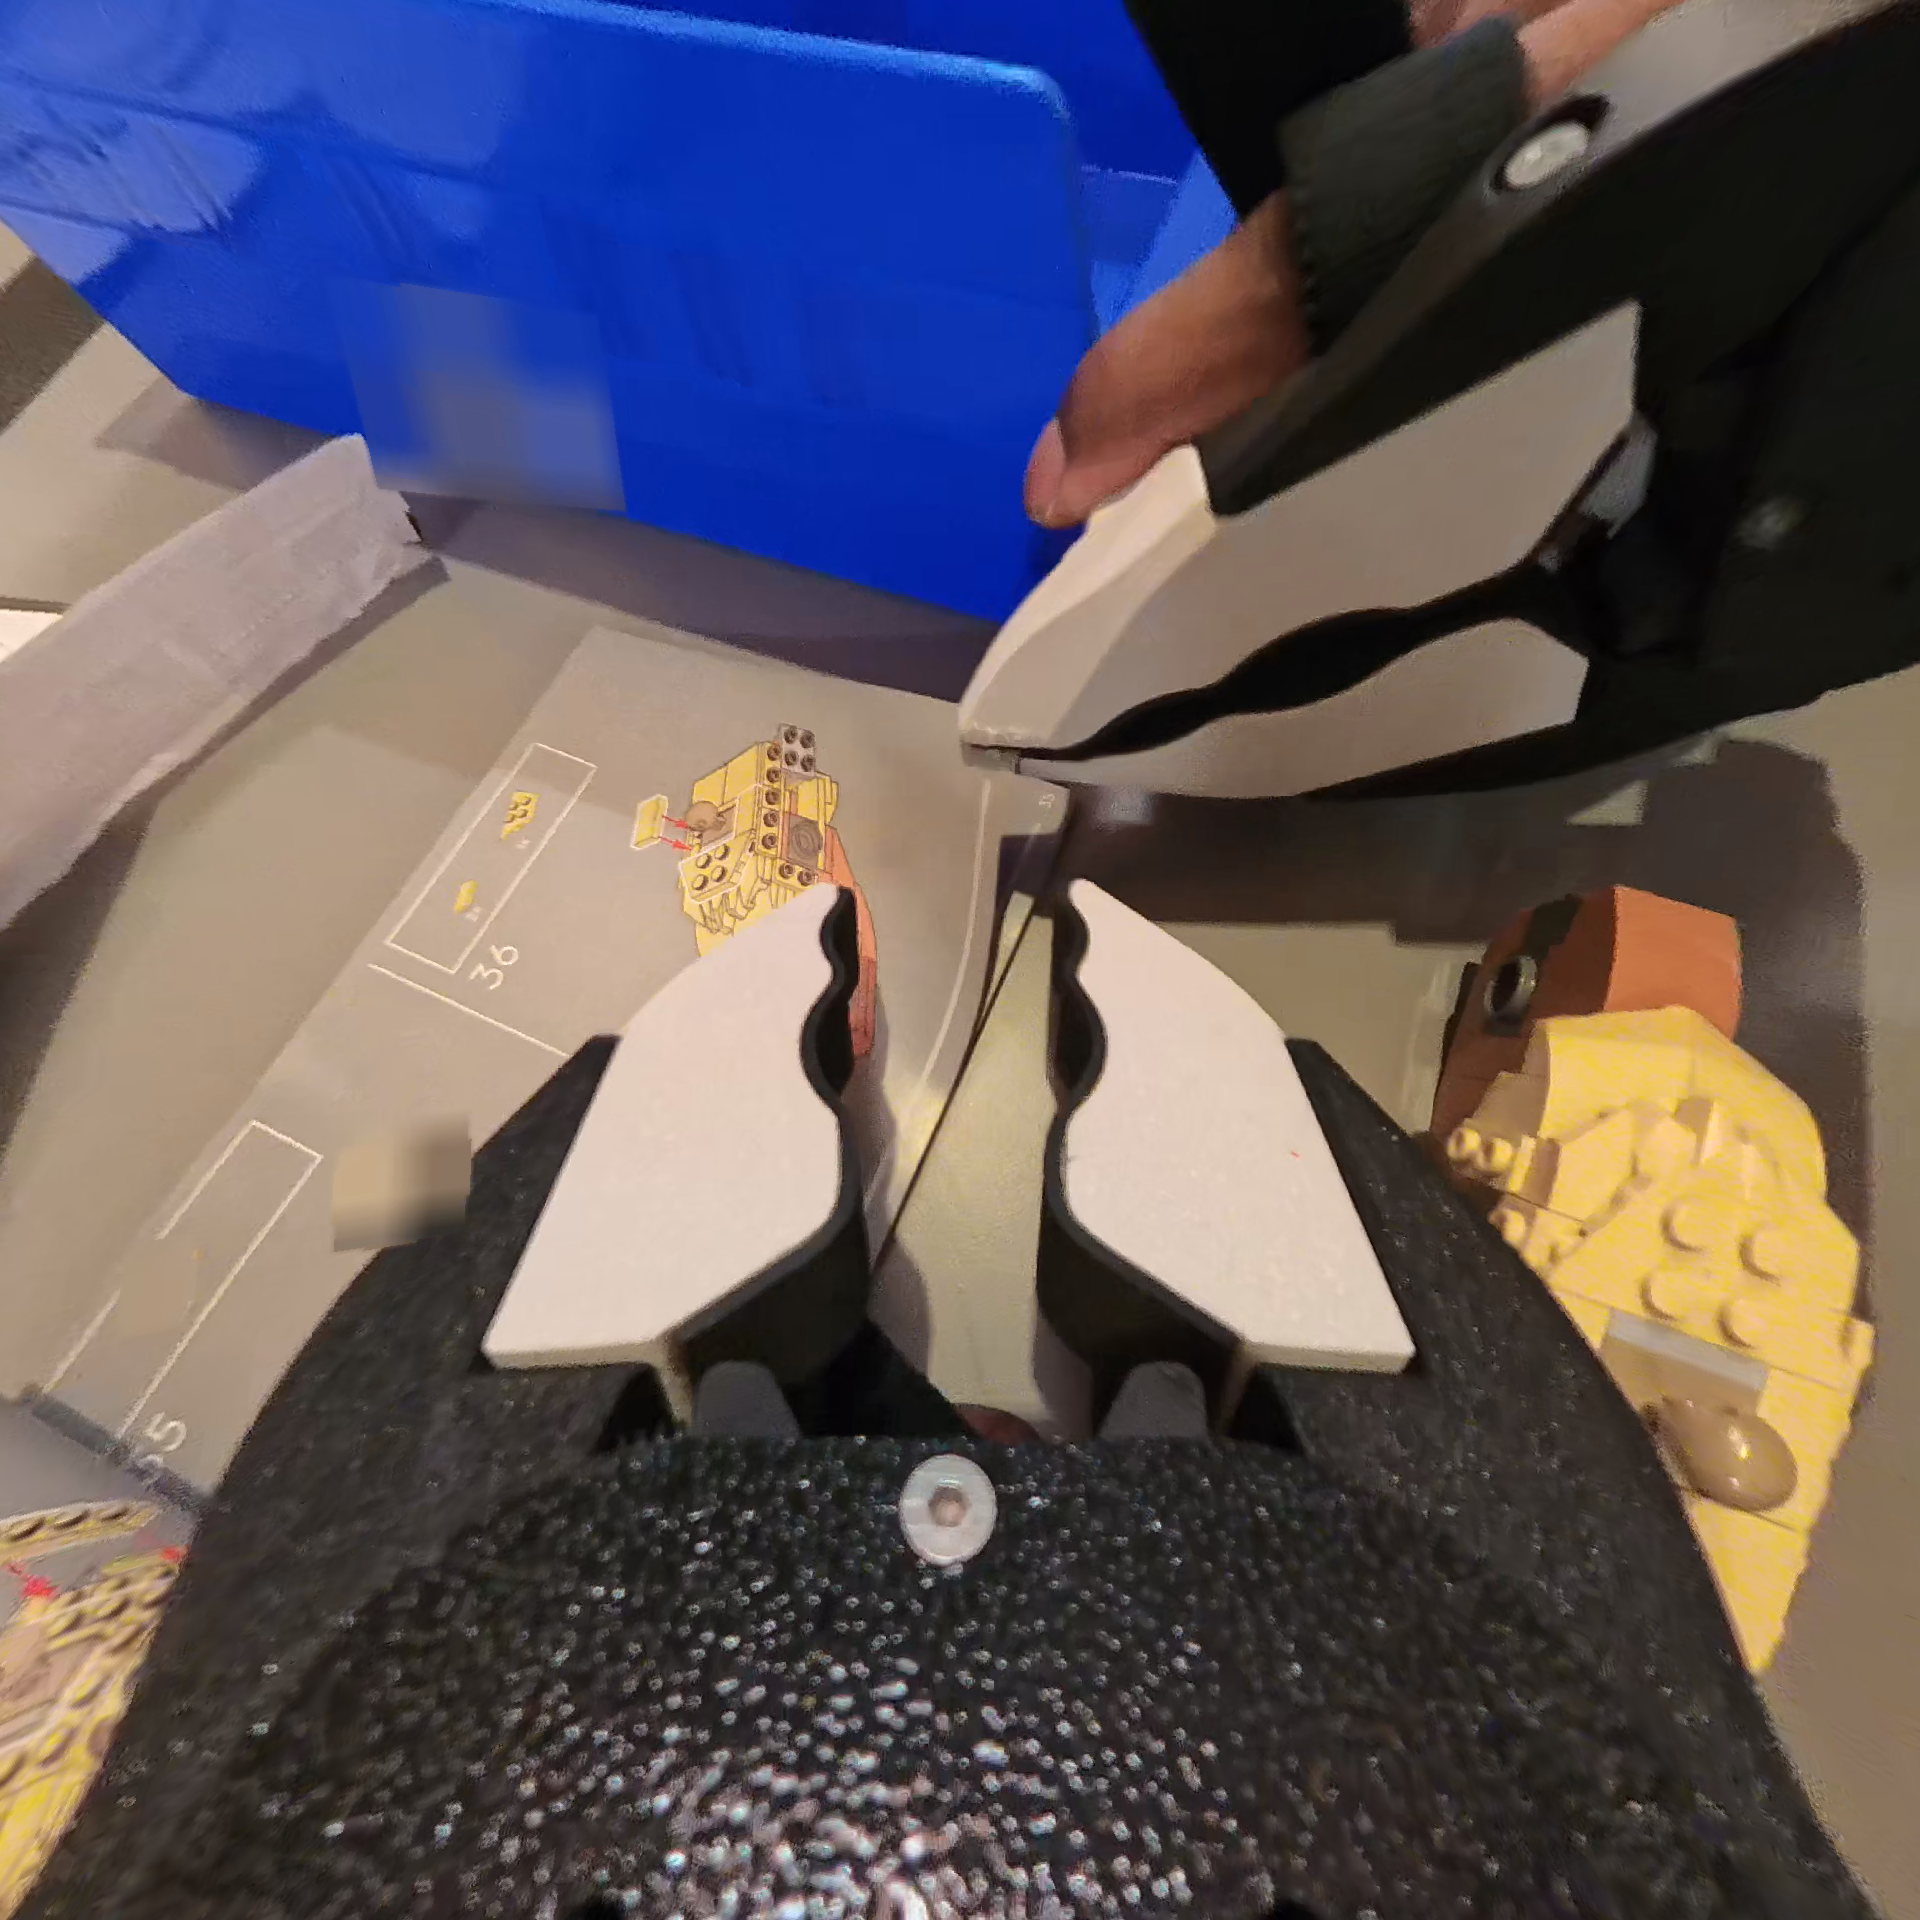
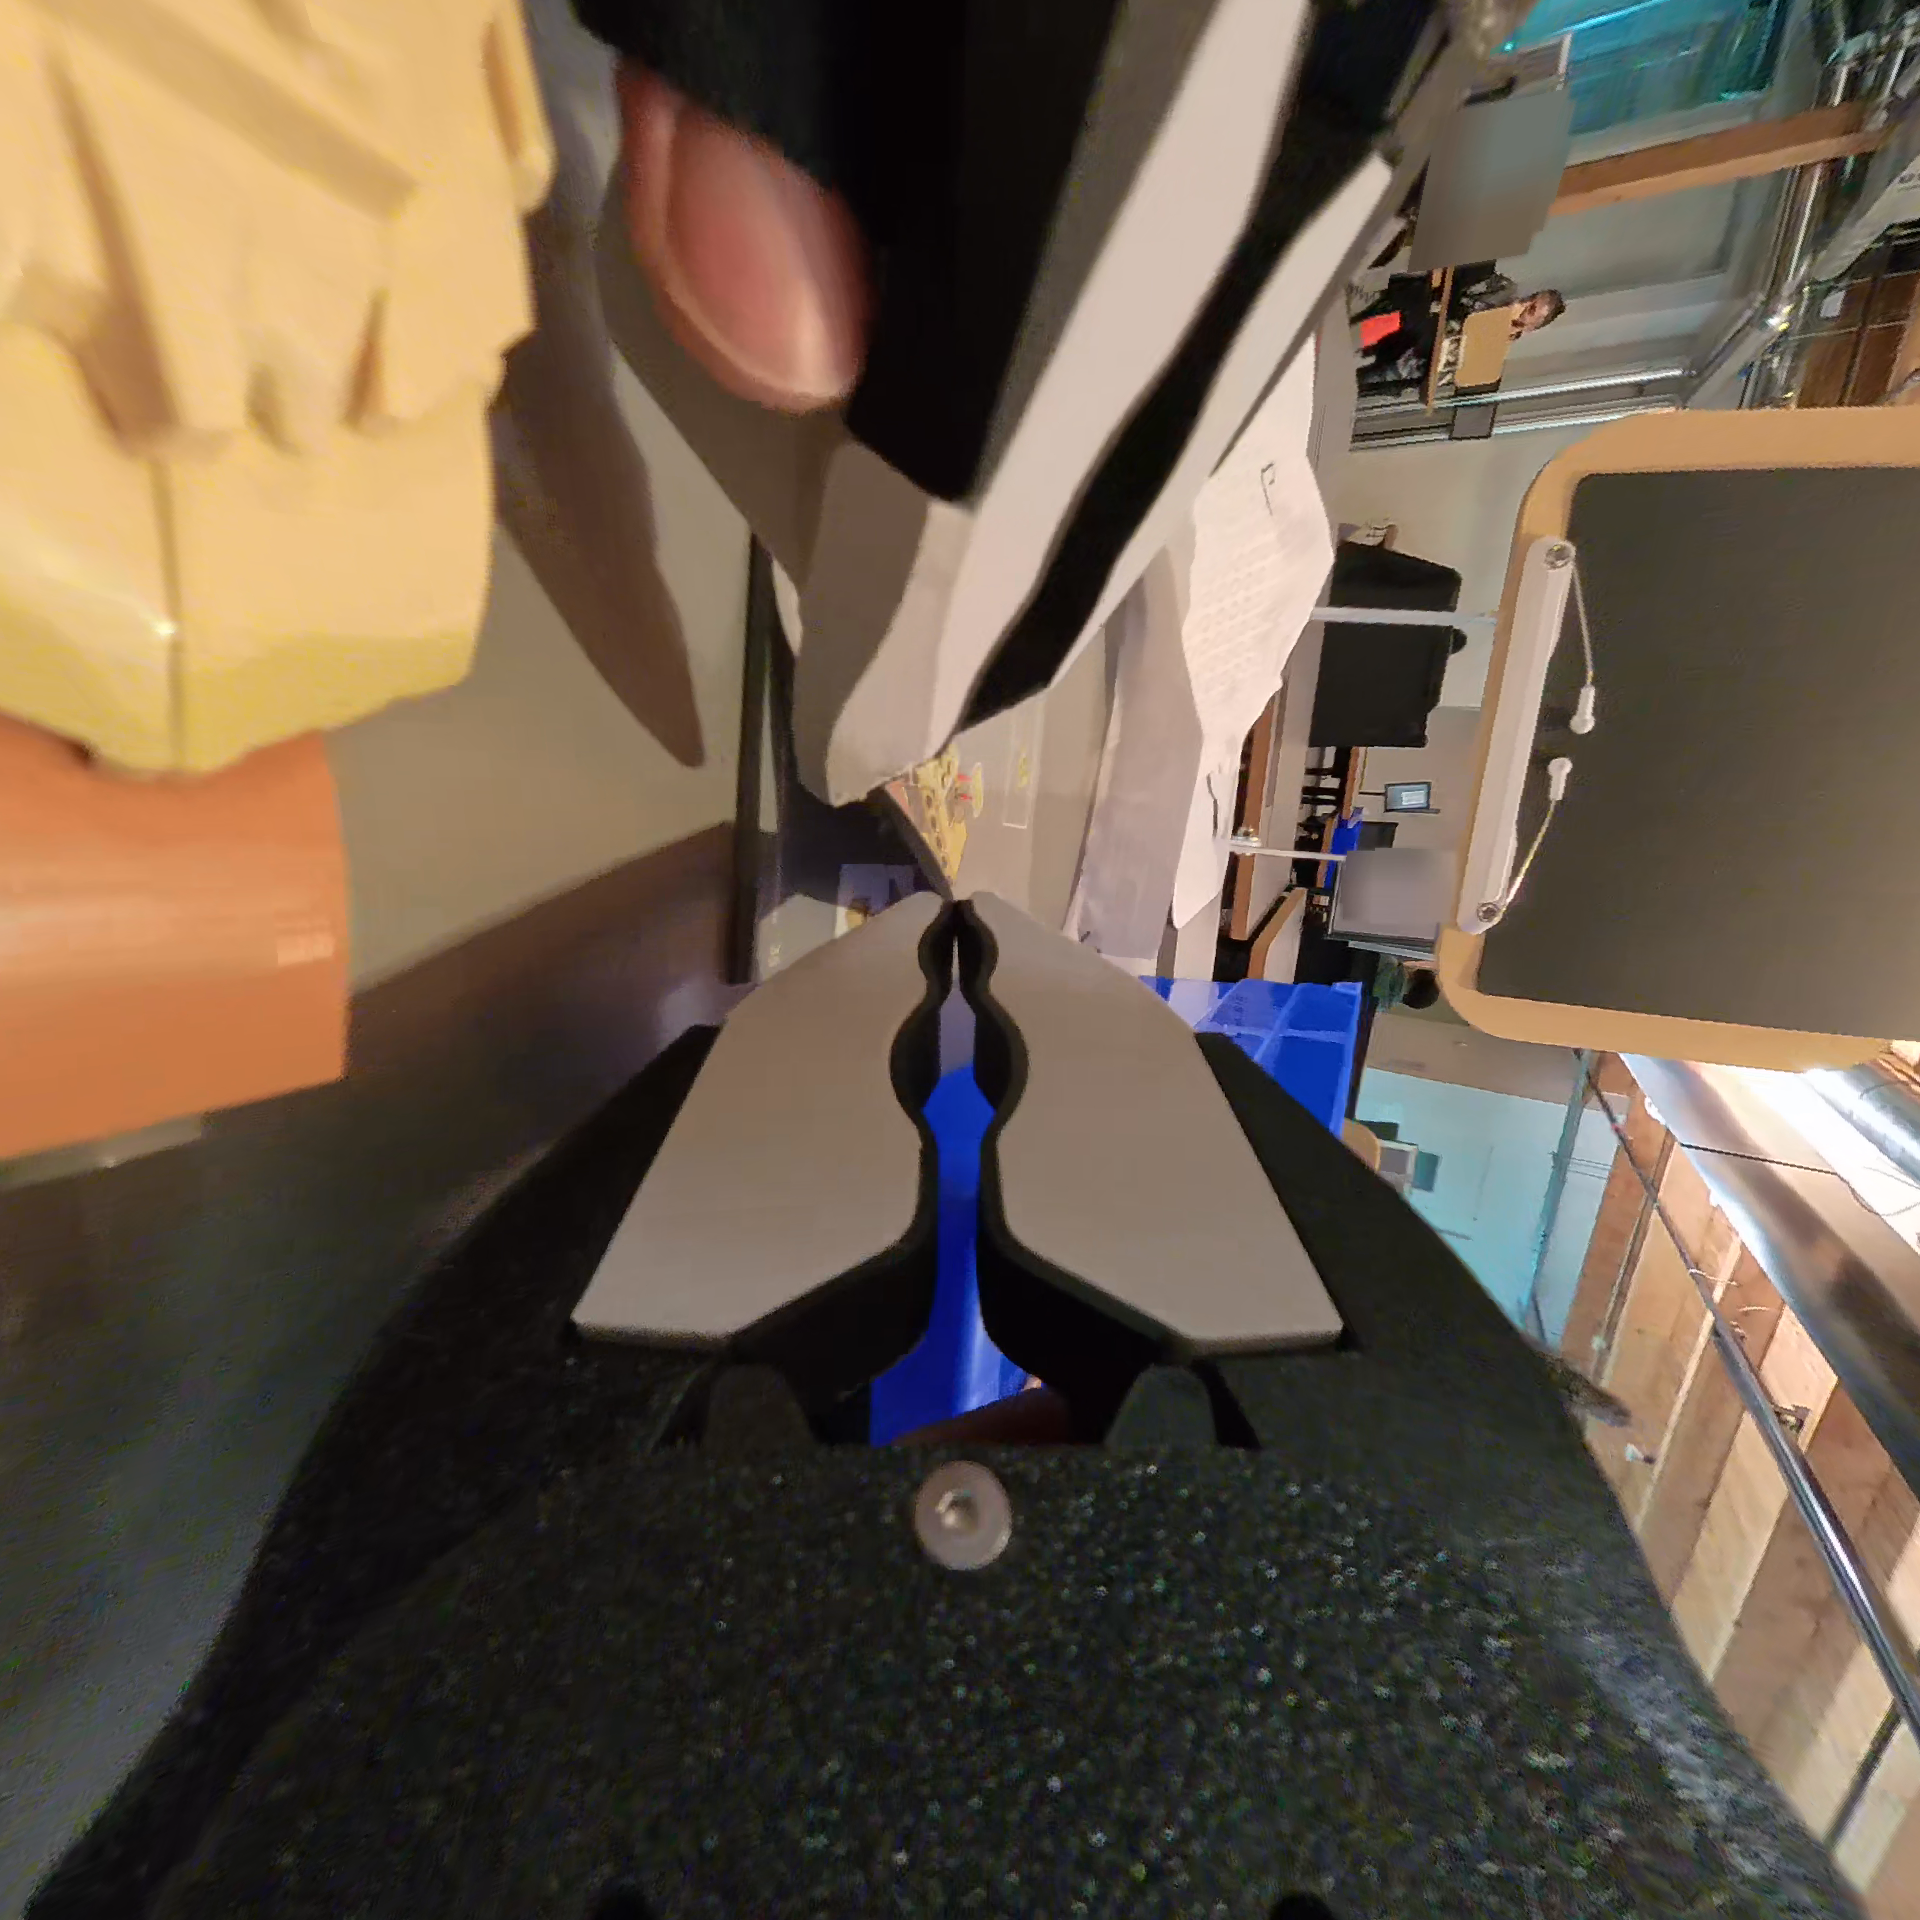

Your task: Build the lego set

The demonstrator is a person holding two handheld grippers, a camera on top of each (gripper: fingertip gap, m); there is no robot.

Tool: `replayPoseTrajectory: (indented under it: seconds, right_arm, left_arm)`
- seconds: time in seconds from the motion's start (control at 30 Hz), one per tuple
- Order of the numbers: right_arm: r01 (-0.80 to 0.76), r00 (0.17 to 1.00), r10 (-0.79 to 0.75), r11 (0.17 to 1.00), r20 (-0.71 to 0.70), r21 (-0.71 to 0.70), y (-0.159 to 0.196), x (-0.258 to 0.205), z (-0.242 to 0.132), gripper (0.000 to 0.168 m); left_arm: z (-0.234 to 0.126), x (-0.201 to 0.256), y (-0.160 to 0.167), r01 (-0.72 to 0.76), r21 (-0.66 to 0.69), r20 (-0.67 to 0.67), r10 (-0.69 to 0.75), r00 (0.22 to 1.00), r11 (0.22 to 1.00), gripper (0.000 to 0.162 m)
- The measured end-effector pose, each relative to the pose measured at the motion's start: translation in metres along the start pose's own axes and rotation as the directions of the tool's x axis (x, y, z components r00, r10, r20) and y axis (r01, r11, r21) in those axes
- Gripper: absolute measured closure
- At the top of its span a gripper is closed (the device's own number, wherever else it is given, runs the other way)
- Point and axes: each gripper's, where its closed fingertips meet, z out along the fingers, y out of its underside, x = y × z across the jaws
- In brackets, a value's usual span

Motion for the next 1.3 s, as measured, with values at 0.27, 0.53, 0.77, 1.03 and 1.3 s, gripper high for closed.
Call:
replayPoseTrajectory:
  seconds: [0.27,0.53,0.77,1.03,1.3]
  right_arm:
    - [-0.071,0.997,0.071,0.997,-0.018,-0.01,-0.01,0.016,0.001,0.168]
    - [-0.15,0.988,0.149,0.989,-0.043,-0.016,-0.015,0.03,0.001,0.168]
    - [-0.16,0.984,0.16,0.987,-0.077,0.005,-0.02,0.036,-0.001,0.166]
    - [-0.308,0.937,0.32,0.946,-0.139,0.101,-0.029,0.06,-0.015,0.152]
    - [-0.451,0.888,0.459,0.873,0.003,0.185,-0.069,0.06,-0.01,0.152]
  left_arm:
    - [-0.004,-0.005,-0.003,-0.085,0.003,0.15,0.083,0.985,0.996,0.135]
    - [-0.006,-0.015,-0.009,-0.049,0.044,0.236,0.037,0.971,0.998,0.15]
    - [-0.011,-0.021,-0.011,-0.021,0.064,0.277,0.002,0.961,0.998,0.162]
    - [-0.061,-0.047,-0.022,0.252,0.369,0.241,-0.354,0.904,0.895,0.162]
    - [-0.135,-0.089,-0.004,0.417,0.618,0.133,-0.612,0.78,0.667,0.162]
